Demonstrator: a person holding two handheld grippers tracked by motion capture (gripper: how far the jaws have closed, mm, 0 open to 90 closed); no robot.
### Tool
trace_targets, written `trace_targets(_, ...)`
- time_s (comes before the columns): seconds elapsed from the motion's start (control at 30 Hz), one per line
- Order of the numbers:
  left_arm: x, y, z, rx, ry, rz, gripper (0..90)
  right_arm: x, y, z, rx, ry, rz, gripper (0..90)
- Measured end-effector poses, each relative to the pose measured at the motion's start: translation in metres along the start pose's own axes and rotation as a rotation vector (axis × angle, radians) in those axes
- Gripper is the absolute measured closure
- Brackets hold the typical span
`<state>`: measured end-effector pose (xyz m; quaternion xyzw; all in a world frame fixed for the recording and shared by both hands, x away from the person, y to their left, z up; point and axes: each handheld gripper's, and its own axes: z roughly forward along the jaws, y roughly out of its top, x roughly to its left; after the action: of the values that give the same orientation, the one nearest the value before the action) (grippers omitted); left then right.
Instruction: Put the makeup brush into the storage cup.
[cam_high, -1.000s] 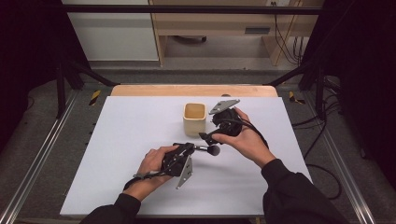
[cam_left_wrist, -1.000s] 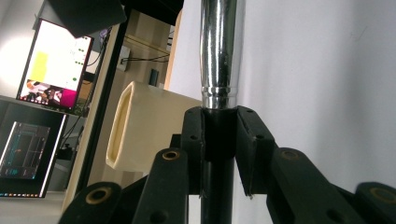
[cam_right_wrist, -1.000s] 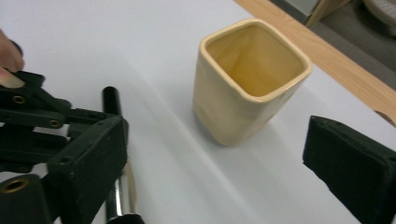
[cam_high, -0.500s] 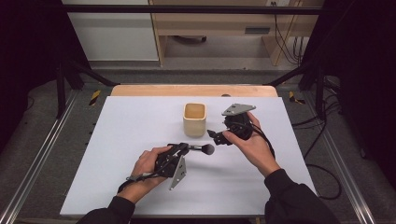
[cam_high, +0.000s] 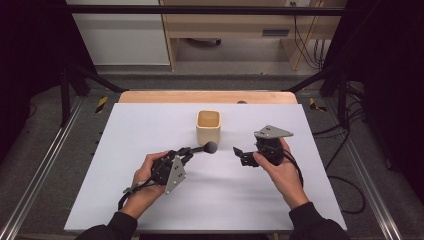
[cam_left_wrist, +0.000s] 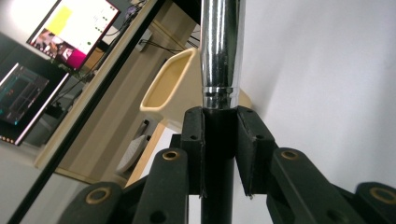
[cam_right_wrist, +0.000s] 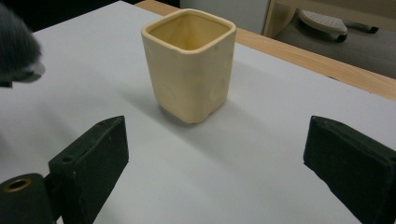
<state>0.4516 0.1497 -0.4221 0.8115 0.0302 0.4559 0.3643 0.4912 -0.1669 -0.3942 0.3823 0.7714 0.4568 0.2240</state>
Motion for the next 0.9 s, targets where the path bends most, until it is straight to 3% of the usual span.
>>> trace_targets(0.07,0.003,0.000,-0.001,-0.001,0.002,-0.017,74.2,0.001,-0.006,-0.002,-0.011,-0.018,0.000,6.9)
trace_targets(0.1,0.007,-0.001,-0.002,-0.012,0.000,-0.061,74.2,0.001,-0.009,-0.003,-0.020,-0.027,-0.002,7.1)
trace_targets(0.2,0.012,-0.003,-0.005,-0.035,-0.011,-0.137,74.2,0.001,-0.015,-0.006,-0.041,-0.013,-0.004,6.9)
trace_targets(0.4,0.018,-0.003,-0.005,-0.034,-0.011,-0.169,74.2,0.002,-0.029,-0.009,-0.060,-0.035,-0.005,6.8)
trace_targets(0.47,0.022,-0.001,-0.006,-0.047,-0.014,-0.213,74.2,0.000,-0.036,-0.010,-0.083,-0.049,-0.005,7.4)
trace_targets(0.57,0.024,0.001,-0.005,-0.056,-0.028,-0.240,74.2,-0.002,-0.042,-0.011,-0.109,-0.063,0.019,8.1)
trace_targets(0.73,0.028,0.004,-0.003,-0.063,-0.029,-0.272,74.2,-0.004,-0.051,-0.010,-0.117,-0.091,0.005,7.8)
trace_targets(0.9,0.035,0.008,-0.002,-0.077,-0.019,-0.331,74.2,-0.006,-0.062,-0.011,-0.161,-0.117,0.026,8.2)
